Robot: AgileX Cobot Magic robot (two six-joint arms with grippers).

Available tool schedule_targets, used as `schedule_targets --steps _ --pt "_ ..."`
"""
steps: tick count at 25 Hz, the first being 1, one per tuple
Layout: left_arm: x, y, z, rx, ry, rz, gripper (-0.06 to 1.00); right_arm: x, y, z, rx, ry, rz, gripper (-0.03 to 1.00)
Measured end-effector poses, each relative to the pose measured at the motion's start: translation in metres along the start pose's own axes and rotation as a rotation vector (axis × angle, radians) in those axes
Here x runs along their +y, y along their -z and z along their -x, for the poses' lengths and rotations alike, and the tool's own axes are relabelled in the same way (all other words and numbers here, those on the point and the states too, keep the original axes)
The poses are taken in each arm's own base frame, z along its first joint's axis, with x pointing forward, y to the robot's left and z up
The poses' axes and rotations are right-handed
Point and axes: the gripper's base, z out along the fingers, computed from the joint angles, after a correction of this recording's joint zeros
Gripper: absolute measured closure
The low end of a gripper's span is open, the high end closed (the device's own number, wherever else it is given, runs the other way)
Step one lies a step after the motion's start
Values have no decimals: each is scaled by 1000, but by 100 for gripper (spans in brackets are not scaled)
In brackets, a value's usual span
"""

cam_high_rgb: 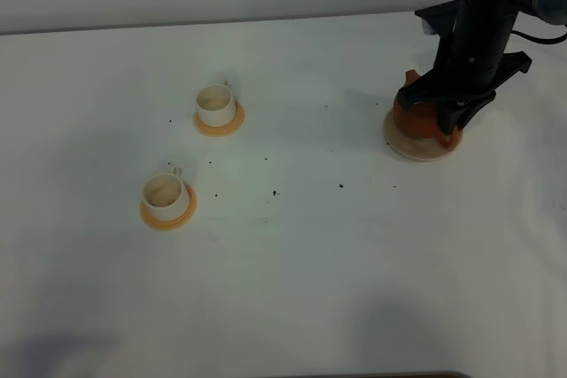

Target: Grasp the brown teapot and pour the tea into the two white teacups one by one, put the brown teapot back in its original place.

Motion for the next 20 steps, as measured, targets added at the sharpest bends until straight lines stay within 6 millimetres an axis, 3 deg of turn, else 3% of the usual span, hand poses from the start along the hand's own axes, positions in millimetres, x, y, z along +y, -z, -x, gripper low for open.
schedule_targets --steps 10,20 --pt "0 0 0 0 0 0 56 1 5 1 -15 20 -13 88" --pt "0 0 0 0 0 0 56 49 31 17 -98 181 -102 88"
